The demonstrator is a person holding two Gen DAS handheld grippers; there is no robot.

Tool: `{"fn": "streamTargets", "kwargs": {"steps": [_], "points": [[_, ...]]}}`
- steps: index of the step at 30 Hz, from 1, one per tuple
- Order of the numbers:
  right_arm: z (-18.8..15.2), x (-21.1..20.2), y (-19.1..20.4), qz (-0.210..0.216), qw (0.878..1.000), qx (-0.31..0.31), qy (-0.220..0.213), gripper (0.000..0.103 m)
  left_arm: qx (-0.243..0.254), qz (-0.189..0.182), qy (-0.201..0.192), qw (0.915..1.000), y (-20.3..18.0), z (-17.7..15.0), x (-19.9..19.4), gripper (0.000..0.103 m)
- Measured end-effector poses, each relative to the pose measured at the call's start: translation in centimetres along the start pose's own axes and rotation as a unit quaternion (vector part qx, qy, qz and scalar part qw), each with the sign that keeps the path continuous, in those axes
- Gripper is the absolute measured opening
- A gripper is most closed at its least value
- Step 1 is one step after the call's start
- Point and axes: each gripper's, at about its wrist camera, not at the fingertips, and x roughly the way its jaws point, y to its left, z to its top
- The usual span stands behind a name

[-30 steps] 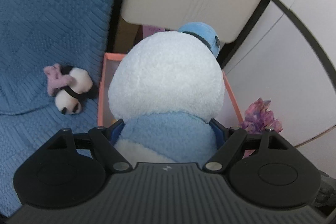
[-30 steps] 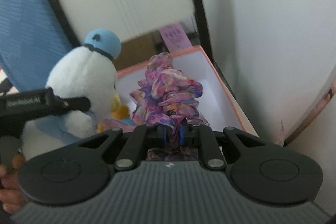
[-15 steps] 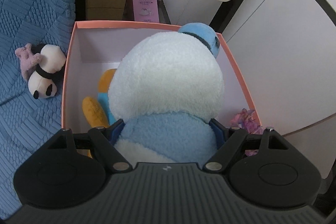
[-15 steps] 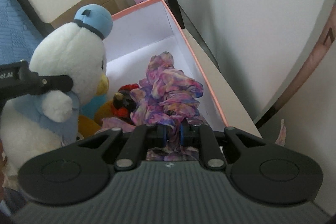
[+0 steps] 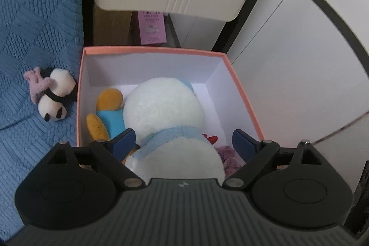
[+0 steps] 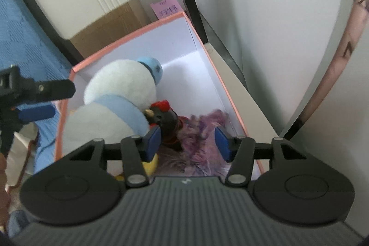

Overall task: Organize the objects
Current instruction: 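Open the left tool over the pink box while the right tool releases the ribbon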

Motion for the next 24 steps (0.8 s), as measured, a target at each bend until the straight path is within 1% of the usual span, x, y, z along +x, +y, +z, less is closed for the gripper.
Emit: {"fn": "streamTargets", "kwargs": {"steps": [3,5,10,13,19,24], "points": [[-0.1,-2.4,0.8,0.004,1.0,-0.009,-0.014,0.055,0.003,-0.001,-0.015,0.9999,-0.4,-0.1,-2.5,0.093],[0.3,-3.2,2.0,0.009,1.0,-0.013,-0.024,0.055,0.007,-0.001,-0.025,0.9997,-0.4,-0.2,-4.0,0.093],[0.1,-6.7,4.0,0.013,0.998,-0.028,-0.05,0.055,0.018,-0.004,-0.055,0.9983,-0.5,-0.8,-8.3,0.093],[-0.2,-8.4,5.5,0.022,0.997,-0.034,-0.06,0.055,0.023,-0.008,-0.074,0.997,-0.3,-1.2,-10.9,0.093],[-0.9,-11.4,8.5,0.027,0.995,-0.051,-0.08,0.055,0.02,-0.017,-0.097,0.9949,0.8,-2.2,-15.1,0.093],[-2.1,-13.8,11.0,0.038,0.992,-0.067,-0.097,0.055,0.025,-0.019,-0.124,0.9918,1.7,-3.5,-19.2,0.093]]}}
